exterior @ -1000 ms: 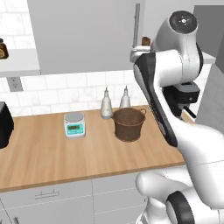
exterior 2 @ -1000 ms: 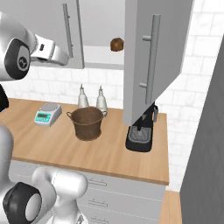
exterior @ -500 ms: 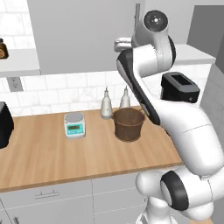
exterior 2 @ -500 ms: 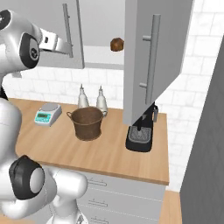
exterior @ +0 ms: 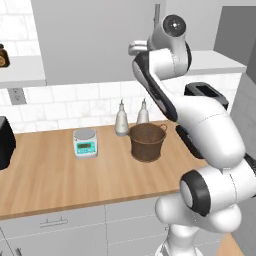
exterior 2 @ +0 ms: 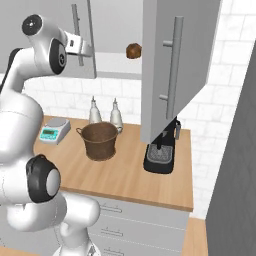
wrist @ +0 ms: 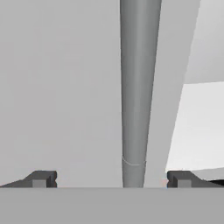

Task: Open the cabinet, pick up the bread from the cabinet and place it in the basket. Then move the basket to the dining counter.

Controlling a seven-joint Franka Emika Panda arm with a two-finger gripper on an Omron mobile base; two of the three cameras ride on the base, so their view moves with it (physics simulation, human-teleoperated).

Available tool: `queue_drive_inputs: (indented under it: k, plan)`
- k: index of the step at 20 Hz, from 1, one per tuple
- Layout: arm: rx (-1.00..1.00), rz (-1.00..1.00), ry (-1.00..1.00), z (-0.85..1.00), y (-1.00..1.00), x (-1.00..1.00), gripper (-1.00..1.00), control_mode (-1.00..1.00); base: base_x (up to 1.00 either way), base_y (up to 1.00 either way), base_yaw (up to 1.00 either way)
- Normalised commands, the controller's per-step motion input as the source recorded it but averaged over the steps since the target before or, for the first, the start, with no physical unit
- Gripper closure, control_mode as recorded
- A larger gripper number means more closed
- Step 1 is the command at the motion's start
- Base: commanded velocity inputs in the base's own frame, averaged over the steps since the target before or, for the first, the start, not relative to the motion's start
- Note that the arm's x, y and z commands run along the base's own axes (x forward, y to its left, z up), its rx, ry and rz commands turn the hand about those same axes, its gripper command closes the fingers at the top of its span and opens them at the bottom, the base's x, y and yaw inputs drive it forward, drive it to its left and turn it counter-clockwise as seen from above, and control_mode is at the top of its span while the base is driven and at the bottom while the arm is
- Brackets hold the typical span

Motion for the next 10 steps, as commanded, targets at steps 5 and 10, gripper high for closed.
queue_drive_inputs:
  k: [5,10]
  plan:
    - [0.0,0.05,0.0,-0.05,-0.05,0.68,-1.0,-1.0,0.0,0.0,0.0]
    - [0.0,0.05,0.0,-0.23,0.0,0.57,1.0,-1.0,0.0,0.0,0.0]
